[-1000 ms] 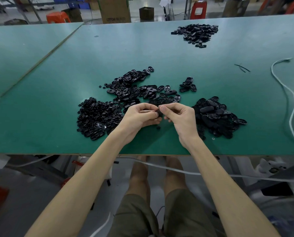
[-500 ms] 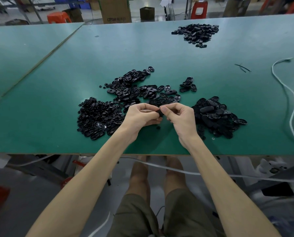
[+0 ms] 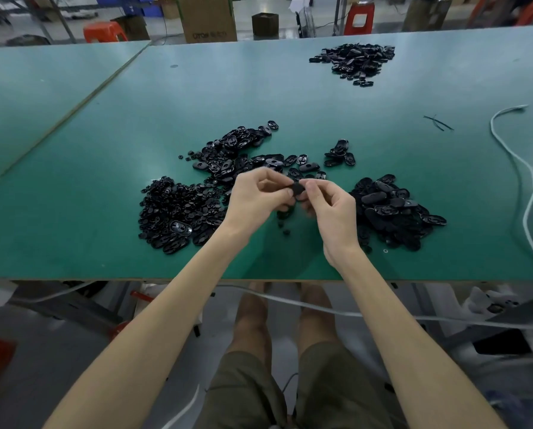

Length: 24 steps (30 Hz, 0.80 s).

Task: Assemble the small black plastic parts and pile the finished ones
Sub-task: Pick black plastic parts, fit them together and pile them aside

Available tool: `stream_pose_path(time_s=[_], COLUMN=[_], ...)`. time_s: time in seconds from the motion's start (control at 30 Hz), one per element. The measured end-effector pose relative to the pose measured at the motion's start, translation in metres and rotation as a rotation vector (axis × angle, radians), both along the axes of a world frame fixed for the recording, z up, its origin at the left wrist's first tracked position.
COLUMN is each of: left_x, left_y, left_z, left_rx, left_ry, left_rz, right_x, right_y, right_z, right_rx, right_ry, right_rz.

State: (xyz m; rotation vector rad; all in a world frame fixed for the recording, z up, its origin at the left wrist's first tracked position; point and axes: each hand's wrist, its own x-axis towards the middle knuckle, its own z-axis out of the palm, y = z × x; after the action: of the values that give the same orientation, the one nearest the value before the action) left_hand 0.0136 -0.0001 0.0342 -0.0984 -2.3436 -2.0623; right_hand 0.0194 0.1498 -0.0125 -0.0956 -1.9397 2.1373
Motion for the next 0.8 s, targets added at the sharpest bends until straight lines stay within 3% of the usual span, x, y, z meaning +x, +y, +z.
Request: stream_pose_path(time_s=[0.27,0.37,0.5,0.67,0.8], left_x=[-0.017,-0.021,-0.021,-0.022,-0.030], left_y=[0.068,0.097,0.114,0.096,0.057], left_z=[0.037,0.036,0.028,0.023,0.019], left_rx=[-0.277,-0.361,-0.397,-0.364,-0.461], left_ry=[0.162,0.175,0.199,0.232,0.191], left_rz=[-0.188,-0.276,-0.323,-0.211,-0.001], right_x=[-0.002,0.007,0.008,0.006,0.003], right_y=[-0.003,0.000,0.009,-0.002,-0.005], right_z=[-0.001,0.002,0.001,0.003,0.004], right_rx=[0.180,0.296,0.251,0.085,0.146], right_ry=[-0.081,0.049,0.095,-0.064,-0.030], right_rz=[-0.010,-0.027,0.069,0.044,0.003])
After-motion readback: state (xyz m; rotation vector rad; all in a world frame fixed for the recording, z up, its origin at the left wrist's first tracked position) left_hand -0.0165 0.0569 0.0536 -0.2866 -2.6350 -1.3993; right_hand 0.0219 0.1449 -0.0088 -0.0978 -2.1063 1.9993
